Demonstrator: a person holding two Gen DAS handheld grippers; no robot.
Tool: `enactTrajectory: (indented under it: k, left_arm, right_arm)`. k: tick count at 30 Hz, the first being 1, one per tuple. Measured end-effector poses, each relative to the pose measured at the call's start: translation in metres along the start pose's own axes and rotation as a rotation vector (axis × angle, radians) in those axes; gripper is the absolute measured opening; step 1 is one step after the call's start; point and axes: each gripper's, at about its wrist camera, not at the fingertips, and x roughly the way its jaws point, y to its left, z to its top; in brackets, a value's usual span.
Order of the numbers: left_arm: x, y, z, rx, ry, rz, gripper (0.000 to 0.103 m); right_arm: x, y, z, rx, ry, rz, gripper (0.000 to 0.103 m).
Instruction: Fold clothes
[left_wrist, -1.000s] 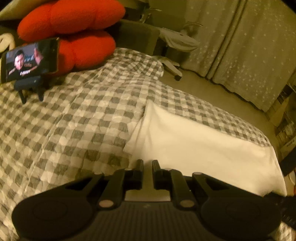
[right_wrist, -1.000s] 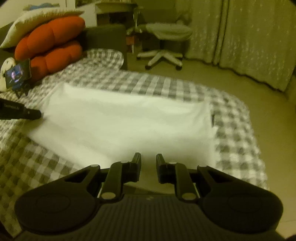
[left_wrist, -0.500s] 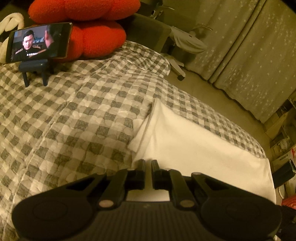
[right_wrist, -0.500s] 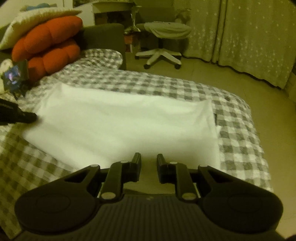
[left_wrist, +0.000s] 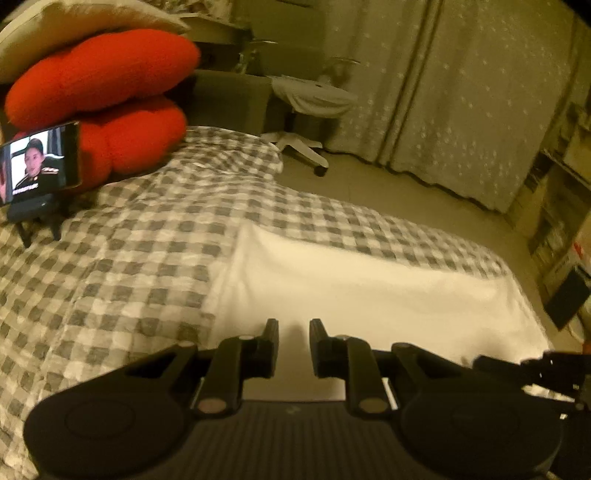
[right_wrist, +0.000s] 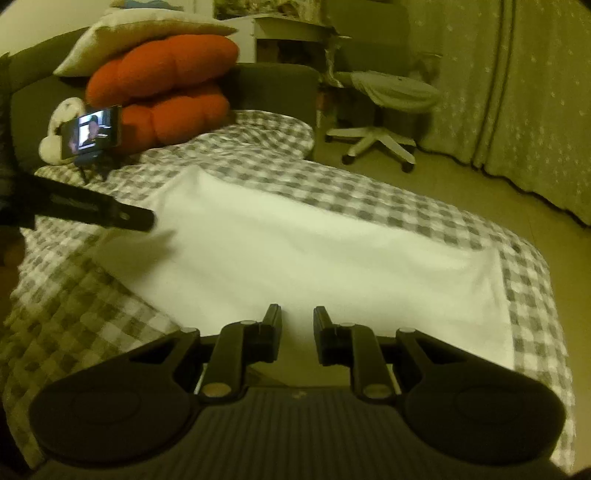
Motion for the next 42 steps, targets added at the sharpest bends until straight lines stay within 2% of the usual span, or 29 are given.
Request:
enactTrajectory:
  k: [2,4,7,9,12,16,19,36,42]
  left_arm:
    - [0.009,0.001,-0.003,-0.004,0.046,0.012,0.020]
    - [0.017,0.005,-0.005,-0.022,0.085,0.019,0.020]
    - [0.015,0.006,-0.004,-0.031,0.076,0.017,0.020]
    - [0.013,0.004,-0.005,-0.022,0.071,0.015,0.024]
    - [0.015,0.002,-0.007,-0.005,0.076,0.022,0.024]
    - [0.015,0.001,-0.007,-0.014,0.079,0.027,0.024]
    - [0.017,0.000,-0.007,-0.010,0.080,0.029,0.024]
    - [0.016,0.003,-0.007,-0.022,0.082,0.029,0.024]
    - [0.016,0.011,-0.005,-0.063,0.095,0.013,0.024]
  right_arm:
    - [0.011,0.005,-0.001,-0.019,0.044,-0.005,0.021]
    - [0.011,0.007,-0.001,-0.029,0.040,-0.013,0.022]
    - [0.009,0.009,0.000,-0.036,0.022,-0.017,0.022]
    - [0.007,0.009,0.001,-0.037,0.010,-0.007,0.022]
    - [0.013,0.013,-0.002,-0.055,0.035,-0.018,0.023]
    - [0.008,0.015,0.000,-0.057,0.012,0.001,0.022]
    - [0.012,0.019,-0.001,-0.068,0.030,-0.008,0.023]
    - [0.022,0.012,0.007,0.001,0.009,-0.022,0.022]
    - [0.033,0.003,0.015,0.045,-0.003,-0.016,0.022]
